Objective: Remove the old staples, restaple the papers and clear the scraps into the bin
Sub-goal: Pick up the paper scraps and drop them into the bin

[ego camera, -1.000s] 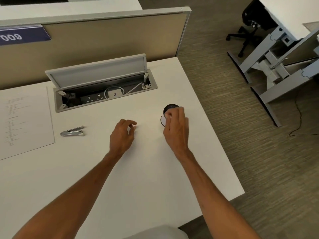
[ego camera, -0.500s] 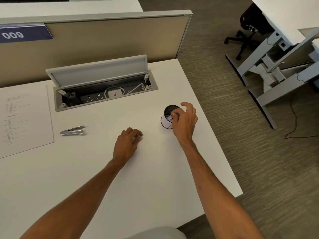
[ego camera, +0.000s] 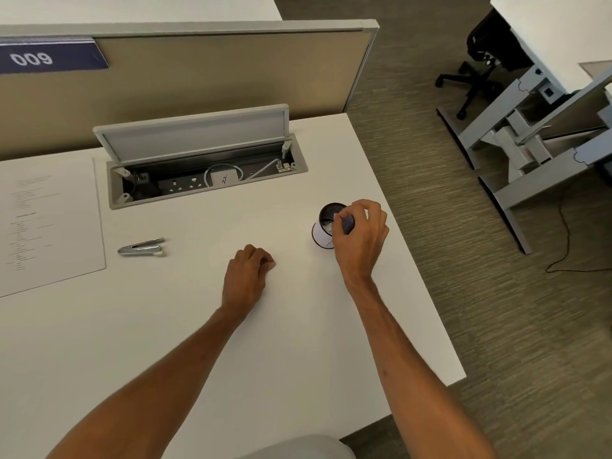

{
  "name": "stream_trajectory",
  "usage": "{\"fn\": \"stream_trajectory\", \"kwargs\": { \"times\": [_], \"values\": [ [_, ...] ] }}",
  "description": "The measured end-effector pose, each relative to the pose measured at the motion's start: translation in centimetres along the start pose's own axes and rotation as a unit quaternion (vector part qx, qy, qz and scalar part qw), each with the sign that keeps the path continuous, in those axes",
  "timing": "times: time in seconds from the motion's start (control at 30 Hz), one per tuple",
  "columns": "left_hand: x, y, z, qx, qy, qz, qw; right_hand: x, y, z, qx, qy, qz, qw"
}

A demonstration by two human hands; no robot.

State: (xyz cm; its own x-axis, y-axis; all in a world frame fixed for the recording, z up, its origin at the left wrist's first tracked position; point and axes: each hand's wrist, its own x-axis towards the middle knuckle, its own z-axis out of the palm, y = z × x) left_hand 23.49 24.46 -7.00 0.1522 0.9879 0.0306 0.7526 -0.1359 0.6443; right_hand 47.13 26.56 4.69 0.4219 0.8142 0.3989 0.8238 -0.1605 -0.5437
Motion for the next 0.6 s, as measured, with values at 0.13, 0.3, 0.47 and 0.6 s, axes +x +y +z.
{"fn": "stream_trajectory", "kwargs": {
  "times": [0.13,0.3,0.47,0.6],
  "values": [
    [0.0,0.2,0.1,0.059,-0.001,0.022,0.998,-2.2,-2.0,-0.7,0.033,0.006,-0.100,0.994],
    [0.4,0.5,-0.6,0.027,-0.038,0.000,0.999,-5.6,-1.9,1.1,0.069,-0.041,-0.156,0.984],
    [1.0,0.7,-2.0,-0.076,-0.039,-0.068,0.994,-8.8,-0.2,4.4,0.057,-0.141,-0.090,0.984],
    [1.5,0.6,-2.4,-0.099,-0.023,-0.099,0.990,-9.1,1.5,6.6,0.011,-0.165,-0.036,0.986]
  ]
}}
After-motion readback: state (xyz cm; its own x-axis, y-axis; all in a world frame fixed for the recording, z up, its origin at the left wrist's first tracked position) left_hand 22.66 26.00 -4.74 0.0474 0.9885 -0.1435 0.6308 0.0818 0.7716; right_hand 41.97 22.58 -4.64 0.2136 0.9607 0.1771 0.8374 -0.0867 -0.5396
